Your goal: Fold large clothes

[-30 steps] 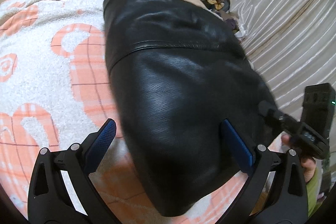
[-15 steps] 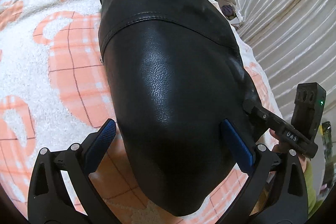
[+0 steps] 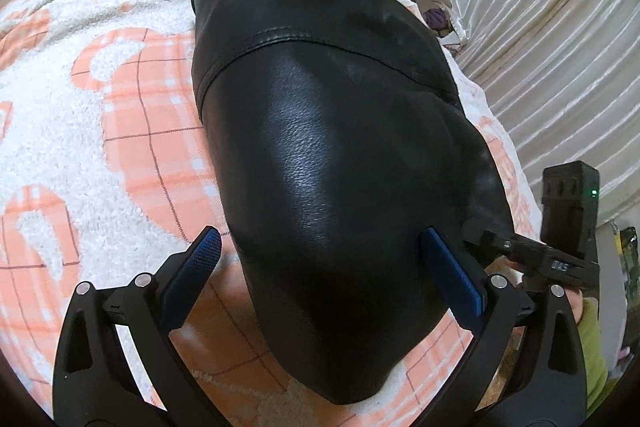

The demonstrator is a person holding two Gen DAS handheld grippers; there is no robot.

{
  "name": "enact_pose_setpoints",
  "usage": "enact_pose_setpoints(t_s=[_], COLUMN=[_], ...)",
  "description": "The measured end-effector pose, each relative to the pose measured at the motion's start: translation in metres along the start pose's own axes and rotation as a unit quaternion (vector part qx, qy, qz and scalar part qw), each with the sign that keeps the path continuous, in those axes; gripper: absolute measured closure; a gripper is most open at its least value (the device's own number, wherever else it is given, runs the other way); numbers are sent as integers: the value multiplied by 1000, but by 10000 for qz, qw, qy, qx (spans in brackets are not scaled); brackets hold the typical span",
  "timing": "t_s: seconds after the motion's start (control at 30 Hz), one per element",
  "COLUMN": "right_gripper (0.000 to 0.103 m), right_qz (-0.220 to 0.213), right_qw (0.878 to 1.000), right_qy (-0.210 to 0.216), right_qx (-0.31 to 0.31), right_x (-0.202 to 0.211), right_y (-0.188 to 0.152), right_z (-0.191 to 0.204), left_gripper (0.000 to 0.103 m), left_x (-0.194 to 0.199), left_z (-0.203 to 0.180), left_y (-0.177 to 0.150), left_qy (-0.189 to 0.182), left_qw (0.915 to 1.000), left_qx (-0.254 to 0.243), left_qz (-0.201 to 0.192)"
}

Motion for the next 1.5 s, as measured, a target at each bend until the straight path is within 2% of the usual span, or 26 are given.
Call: enact_pose_setpoints(t_s=[0.1,0.2,0.37,0.47,0.53,0.57,0.6,0.67,0.73,0.8,0.93,0.97,1.07,1.1,1.17,1.23,1.37,1.5], right_gripper=[47,48,47,33,24,13,10,10,10,23,30,37,84,93,94,94,94,85], right_qz=[20,-9,-65,-104,-63,-184,-358,-866,-1087,-1098,-902,-874,-866,-937,-1162,-1288,-947,-794], right_qw=[10000,9997,9992,9990,9981,9975,9963,9922,9911,9919,9900,9893,9870,9860,9835,9822,9816,9750], right_qy=[26,223,114,-77,-217,-256,-360,-623,-673,-600,-1062,-1129,-1162,-1097,-946,-849,-1312,-1777], right_qx=[48,100,385,436,567,638,699,644,359,199,232,301,693,836,1017,1074,1017,1077], right_x=[-7,-10,-32,-32,-15,-4,8,33,38,26,-14,-20,-25,-22,-13,-10,-44,-72], right_y=[-2,-2,2,9,15,21,29,58,87,114,146,151,158,159,163,168,161,155], right_z=[6,20,50,53,52,50,48,38,31,34,44,49,65,73,85,85,55,35], left_gripper=[9,9,9,8,8,8,8,8,8,8,8,8,8,8,8,8,8,8], left_x=[-2,4,22,28,29,29,29,30,28,28,28,29,29,28,29,27,19,17], left_z=[3,10,40,47,44,42,40,38,34,34,30,29,26,25,22,19,18,19], left_y=[-1,2,4,6,6,6,7,8,10,11,11,11,14,15,16,17,15,14], left_qy=[37,94,350,379,311,340,387,467,502,539,670,711,829,864,894,772,686,601], left_qw=[10000,9999,9991,9988,9991,9991,9990,9986,9984,9982,9973,9970,9959,9955,9950,9961,9970,9976], left_qx=[18,43,181,215,192,156,101,23,-2,6,-38,-78,-179,-199,-255,-173,-143,-106], left_qz=[8,-66,-170,-214,-223,-221,-218,-238,-250,-278,-300,-305,-314,-330,-365,-399,-333,-333])
Point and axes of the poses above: each gripper's, at about its wrist camera, not at the fingertips, and x roughly against the way its jaws point, z to its left, y to its top, the point moved 9 cm from there along -x, roughly the way its jaws point, and after that the axes turned 9 degrees about -y, right-handed, at the moved point
